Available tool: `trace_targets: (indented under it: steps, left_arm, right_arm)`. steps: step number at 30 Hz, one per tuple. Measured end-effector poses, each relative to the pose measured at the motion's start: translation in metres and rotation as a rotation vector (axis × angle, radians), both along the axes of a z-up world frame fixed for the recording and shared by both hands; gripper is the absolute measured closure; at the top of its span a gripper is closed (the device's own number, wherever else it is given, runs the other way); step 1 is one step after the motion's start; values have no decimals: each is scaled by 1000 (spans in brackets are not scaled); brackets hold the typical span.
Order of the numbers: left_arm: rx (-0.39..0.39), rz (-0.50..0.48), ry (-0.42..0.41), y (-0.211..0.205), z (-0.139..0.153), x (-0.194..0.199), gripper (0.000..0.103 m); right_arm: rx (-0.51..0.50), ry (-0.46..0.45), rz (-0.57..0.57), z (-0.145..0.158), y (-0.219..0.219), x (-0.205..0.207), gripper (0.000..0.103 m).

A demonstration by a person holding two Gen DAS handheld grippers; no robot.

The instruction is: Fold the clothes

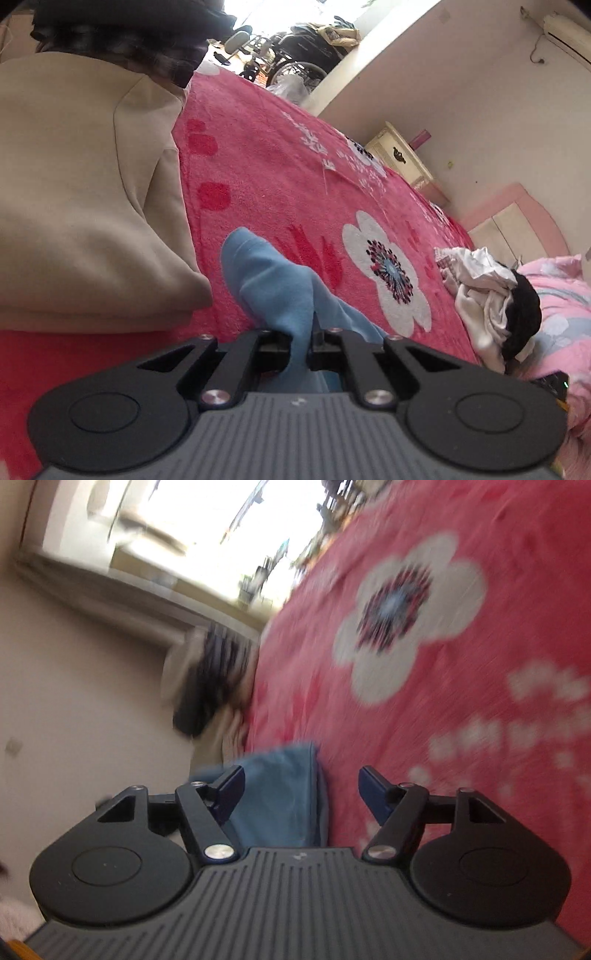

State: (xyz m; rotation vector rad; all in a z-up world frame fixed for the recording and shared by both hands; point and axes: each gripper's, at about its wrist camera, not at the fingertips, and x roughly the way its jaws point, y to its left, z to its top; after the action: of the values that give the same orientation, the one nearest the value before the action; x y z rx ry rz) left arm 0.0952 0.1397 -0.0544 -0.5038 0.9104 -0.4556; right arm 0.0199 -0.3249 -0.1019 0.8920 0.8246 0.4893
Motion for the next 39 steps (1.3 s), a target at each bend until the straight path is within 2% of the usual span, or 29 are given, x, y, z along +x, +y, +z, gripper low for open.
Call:
trace_targets:
  steps: [5, 7, 14, 16, 17, 18, 19, 20, 22, 26, 29, 31, 34, 39]
  left_arm:
    - [8, -28, 3, -2, -4, 1, 96]
    - [5, -33, 9, -3, -7, 3, 96]
    - [16, -38, 29, -3, -24, 10, 96]
    - [24, -30, 34, -3, -27, 11, 96]
    - [31, -27, 23, -4, -26, 8, 96]
    - [38, -24, 7, -4, -23, 5, 96]
    - [46, -22, -8, -5, -20, 2, 96]
    - [54, -20, -23, -6, -18, -1, 96]
    - [85, -29, -86, -7, -4, -15, 96]
    - [150, -54, -217, -9, 32, -55, 96]
    - [168, -38, -280, -4, 58, -85, 96]
    - [170, 5, -315, 4, 74, -105, 96]
    - [168, 80, -363, 23, 100, -128, 96]
    - [171, 201, -443, 65, 145, -148, 96]
  right_arm:
    - [-60, 98, 160, -35, 45, 44, 29]
    - [-42, 67, 199, -35, 55, 54, 25]
    - [-19, 9, 365, -40, 105, 106, 28]
    - [-16, -14, 383, -42, 117, 119, 43]
    - [-27, -18, 384, -43, 122, 123, 65]
    - [-43, -14, 381, -42, 126, 124, 81]
    - [-61, -32, 376, -37, 130, 121, 84]
    - [-80, -56, 371, -30, 133, 117, 86]
    - [-169, -177, 387, -5, 143, 96, 88]
    - [-416, -444, 439, 51, 168, 35, 89]
    - [-530, -562, 465, 78, 181, 0, 89]
    - [-538, -610, 464, 93, 185, -13, 89]
    - [-487, -668, 463, 114, 188, -20, 90]
    - [-370, -746, 481, 142, 214, -6, 90]
